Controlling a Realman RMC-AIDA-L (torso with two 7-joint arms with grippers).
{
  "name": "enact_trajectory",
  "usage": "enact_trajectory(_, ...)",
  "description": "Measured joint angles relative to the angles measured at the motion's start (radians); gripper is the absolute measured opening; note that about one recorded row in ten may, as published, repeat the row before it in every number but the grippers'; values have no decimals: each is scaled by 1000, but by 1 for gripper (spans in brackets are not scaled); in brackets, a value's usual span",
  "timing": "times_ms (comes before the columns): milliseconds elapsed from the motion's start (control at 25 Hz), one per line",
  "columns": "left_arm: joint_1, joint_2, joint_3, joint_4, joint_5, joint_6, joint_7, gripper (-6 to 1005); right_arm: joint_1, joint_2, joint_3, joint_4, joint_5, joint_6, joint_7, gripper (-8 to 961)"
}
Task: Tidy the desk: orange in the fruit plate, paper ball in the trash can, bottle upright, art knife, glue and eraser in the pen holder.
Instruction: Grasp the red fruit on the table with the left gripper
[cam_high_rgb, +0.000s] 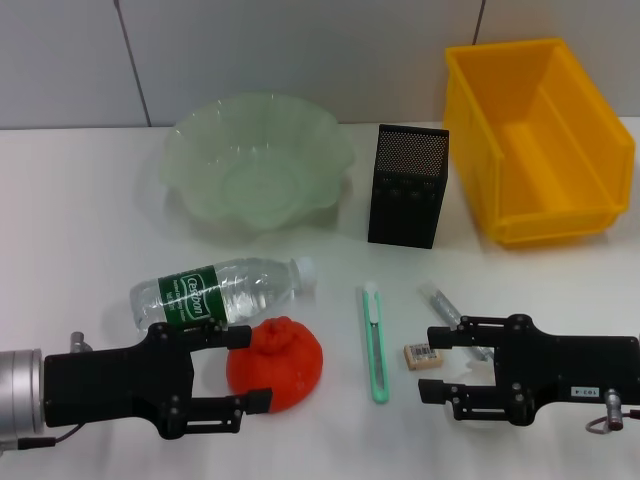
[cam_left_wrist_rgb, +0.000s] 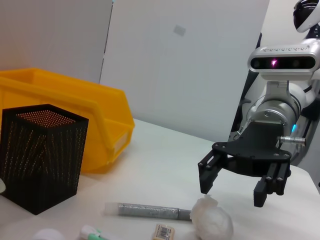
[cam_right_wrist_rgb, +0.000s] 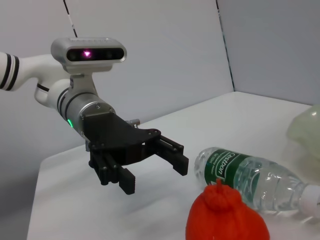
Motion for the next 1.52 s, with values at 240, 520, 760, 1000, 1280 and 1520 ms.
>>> enact_trajectory(240,0,0,-3,0,-2,-2,0,813,2,0,0,0,0,1,-1,691)
enact_trajectory(520,0,0,-16,0,1,-2,0,812,4,1,0,0,0,8,-1,691)
enact_trajectory(760,-3,-20,-90,0,0,-30,58,812,2,5,0,2,0,14,-1,692)
enact_trajectory(1000,-12,-54,-84,1,25,-180,102,812,-3,9,4,1,0,14,-1,692)
enact_trajectory(1280,-20,-69,-55,2,51,-249,108,813,-4,11,10,0,0,14,-1,692)
enact_trajectory(1520,-29,-75,-48,3,75,-264,107,813,-4,11,11,0,0,13,-1,692)
